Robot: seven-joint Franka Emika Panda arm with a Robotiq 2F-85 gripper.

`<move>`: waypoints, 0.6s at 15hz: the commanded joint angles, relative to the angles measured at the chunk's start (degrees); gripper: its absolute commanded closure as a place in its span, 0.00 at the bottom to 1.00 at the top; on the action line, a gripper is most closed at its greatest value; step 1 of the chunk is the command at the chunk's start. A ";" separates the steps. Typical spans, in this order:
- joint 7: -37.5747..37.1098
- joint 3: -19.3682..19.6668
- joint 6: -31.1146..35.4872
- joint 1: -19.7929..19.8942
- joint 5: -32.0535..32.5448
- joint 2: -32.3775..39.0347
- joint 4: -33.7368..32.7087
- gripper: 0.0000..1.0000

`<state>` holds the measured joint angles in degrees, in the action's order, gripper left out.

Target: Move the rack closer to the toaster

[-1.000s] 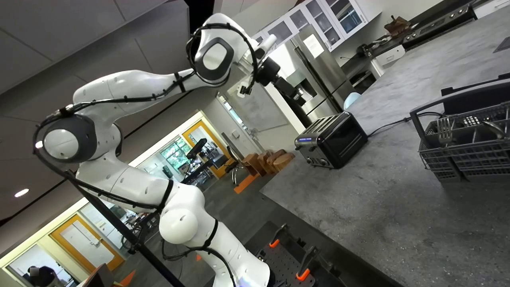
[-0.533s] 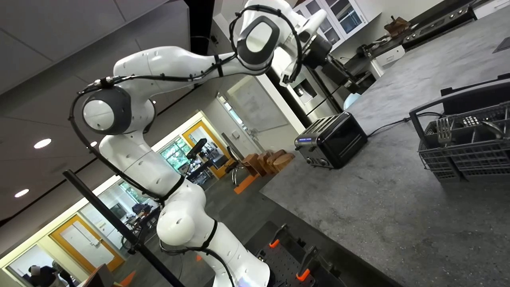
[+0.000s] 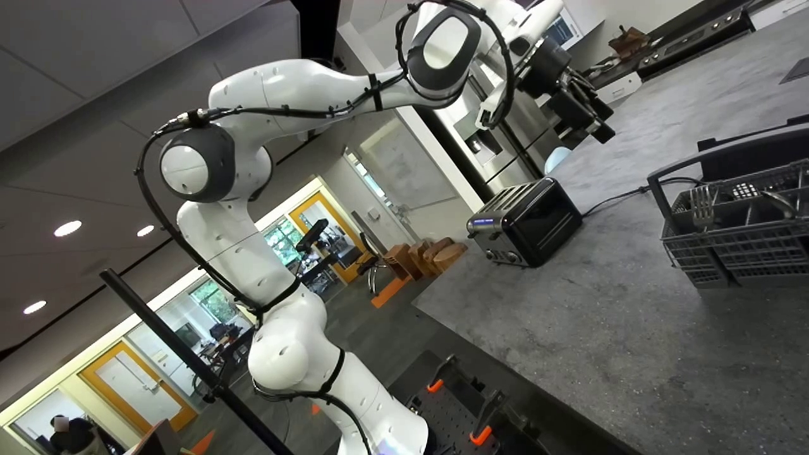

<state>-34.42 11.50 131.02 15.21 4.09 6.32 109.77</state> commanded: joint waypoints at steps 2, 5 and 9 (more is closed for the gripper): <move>-2.76 1.36 -0.03 -1.44 -0.30 2.05 -2.39 0.00; -9.41 2.02 -2.85 -1.89 -1.52 6.78 -8.15 0.00; -15.24 2.71 -5.77 -1.59 -3.92 14.24 -16.82 0.00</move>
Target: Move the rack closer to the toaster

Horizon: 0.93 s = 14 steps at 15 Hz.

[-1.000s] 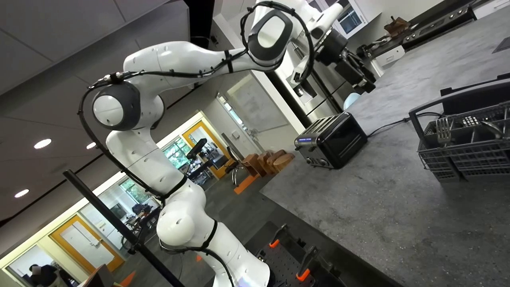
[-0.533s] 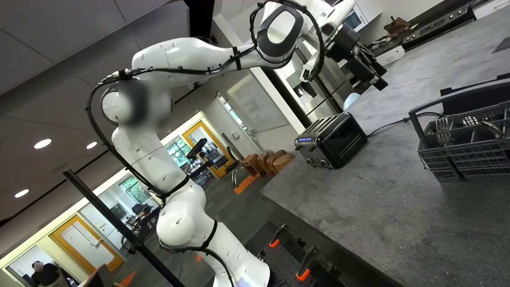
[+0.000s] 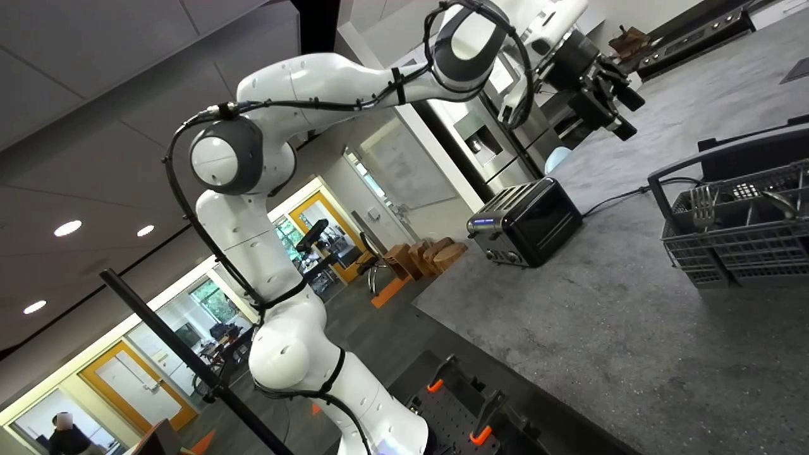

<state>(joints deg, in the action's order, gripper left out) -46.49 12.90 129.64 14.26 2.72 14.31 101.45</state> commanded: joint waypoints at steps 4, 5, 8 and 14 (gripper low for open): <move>-1.55 1.24 -10.68 1.51 -8.42 14.09 -18.17 0.00; -1.16 1.22 -11.77 2.08 -9.34 15.83 -20.13 0.00; -0.89 1.19 -13.70 3.26 -10.55 20.38 -25.11 0.00; 0.09 0.90 -13.19 3.76 -10.02 25.78 -28.80 0.00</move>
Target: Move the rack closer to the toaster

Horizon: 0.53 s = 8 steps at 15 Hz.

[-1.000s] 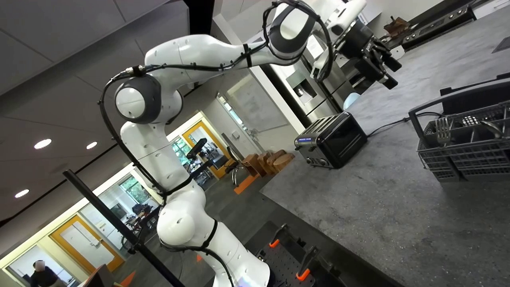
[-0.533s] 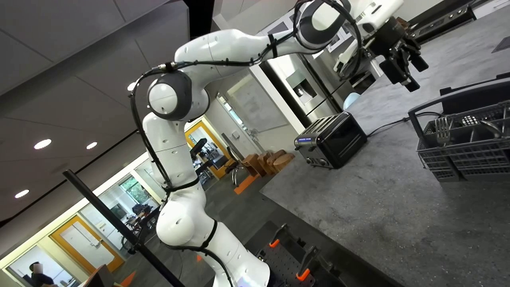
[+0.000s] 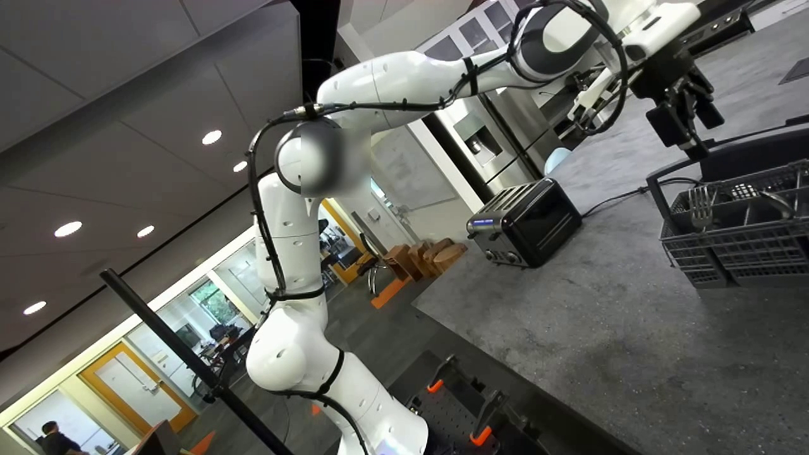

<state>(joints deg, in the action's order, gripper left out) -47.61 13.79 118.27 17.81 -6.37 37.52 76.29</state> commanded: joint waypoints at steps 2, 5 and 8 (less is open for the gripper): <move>1.59 -0.12 -1.58 0.24 -1.09 3.48 -4.03 0.00; 1.55 -0.12 -1.51 0.25 -1.13 4.42 -4.59 0.28; 1.62 -0.12 -1.68 0.27 -1.11 4.78 -4.91 0.50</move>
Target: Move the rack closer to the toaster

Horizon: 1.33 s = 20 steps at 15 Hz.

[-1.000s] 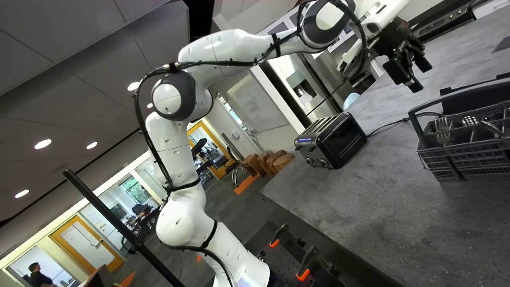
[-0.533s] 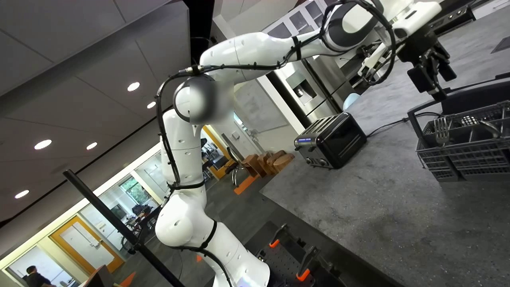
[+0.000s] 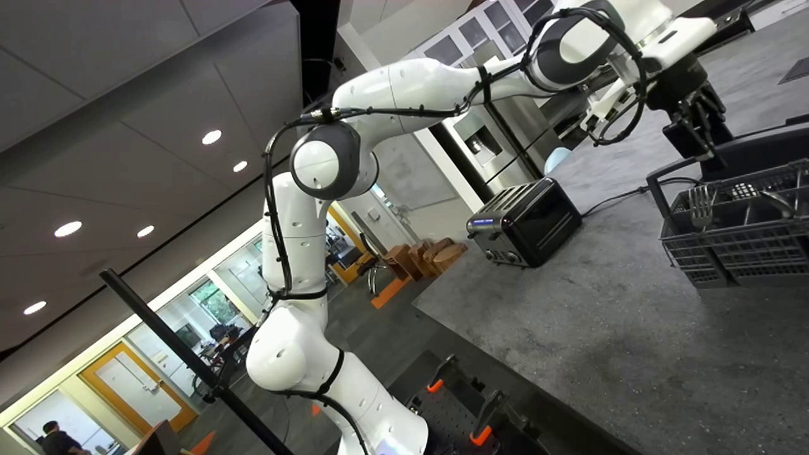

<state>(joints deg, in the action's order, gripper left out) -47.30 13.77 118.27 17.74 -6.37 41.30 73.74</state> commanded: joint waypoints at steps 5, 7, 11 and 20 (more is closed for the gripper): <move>1.52 -0.06 -1.79 0.21 -0.90 0.86 -2.32 0.89; 1.71 -0.04 -1.94 0.12 -0.80 0.67 -2.24 1.00; 2.04 -0.36 -2.03 -0.15 0.02 -1.15 -0.22 0.95; 0.35 0.01 -2.35 -2.61 0.79 -8.90 6.55 0.95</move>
<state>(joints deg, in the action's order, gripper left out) -46.17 13.48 116.76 16.75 -6.22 38.68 74.70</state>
